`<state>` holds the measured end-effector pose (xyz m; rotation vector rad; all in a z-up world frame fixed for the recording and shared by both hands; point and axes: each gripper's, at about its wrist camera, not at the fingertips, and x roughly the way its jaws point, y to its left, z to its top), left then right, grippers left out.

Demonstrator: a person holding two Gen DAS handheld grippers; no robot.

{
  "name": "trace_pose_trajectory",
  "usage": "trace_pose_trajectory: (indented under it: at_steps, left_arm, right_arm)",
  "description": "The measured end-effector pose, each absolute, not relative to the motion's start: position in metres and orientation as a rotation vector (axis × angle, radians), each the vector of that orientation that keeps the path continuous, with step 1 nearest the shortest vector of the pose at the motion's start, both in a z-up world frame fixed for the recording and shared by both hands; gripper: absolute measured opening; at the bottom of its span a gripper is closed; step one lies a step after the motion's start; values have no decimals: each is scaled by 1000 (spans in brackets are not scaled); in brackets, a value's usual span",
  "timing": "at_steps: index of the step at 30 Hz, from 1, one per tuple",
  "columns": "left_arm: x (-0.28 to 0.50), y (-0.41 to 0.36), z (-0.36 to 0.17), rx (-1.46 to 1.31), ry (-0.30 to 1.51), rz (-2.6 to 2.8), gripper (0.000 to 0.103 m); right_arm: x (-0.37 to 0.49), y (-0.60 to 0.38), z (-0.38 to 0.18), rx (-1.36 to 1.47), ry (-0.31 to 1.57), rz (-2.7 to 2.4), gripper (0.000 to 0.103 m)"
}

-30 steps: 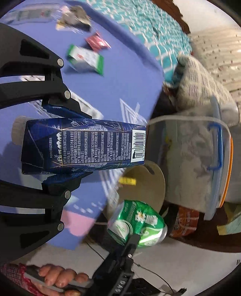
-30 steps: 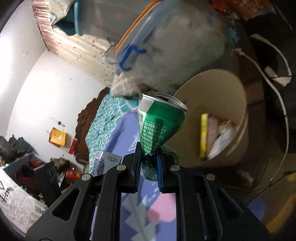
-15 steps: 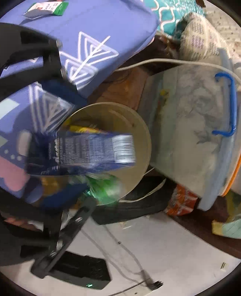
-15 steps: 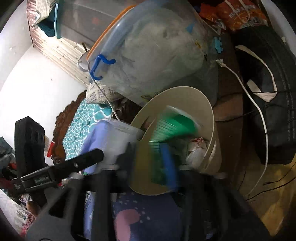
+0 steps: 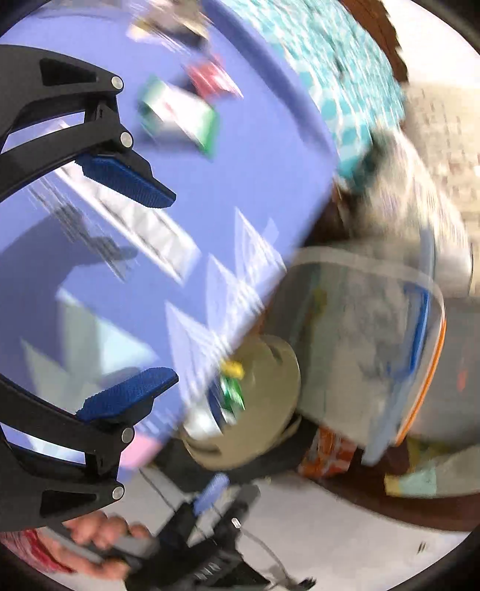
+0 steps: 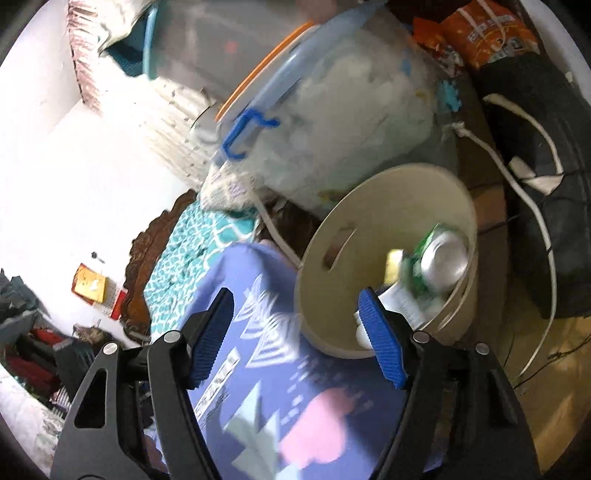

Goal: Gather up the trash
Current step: 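Move both tools back over the table toward the remaining trash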

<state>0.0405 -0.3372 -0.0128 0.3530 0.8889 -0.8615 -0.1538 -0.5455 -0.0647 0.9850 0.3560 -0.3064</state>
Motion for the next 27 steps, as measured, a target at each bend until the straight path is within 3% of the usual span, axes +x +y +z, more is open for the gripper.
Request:
trace_pose_trajectory:
  at_steps: [9, 11, 13, 27]
  left_arm:
    - [41, -192, -9, 260, 848, -679, 84]
    - [33, -168, -4, 252, 816, -665, 85]
    - [27, -149, -2, 260, 781, -655, 85]
    - [20, -93, -32, 294, 739, -657, 84]
  right_arm:
    - [-156, -438, -67, 901, 418, -481, 74]
    - [-158, -417, -64, 864, 440, -521, 87]
    - [-161, -396, -59, 834, 462, -586, 93]
    - [-151, -316, -69, 868, 616, -584, 93]
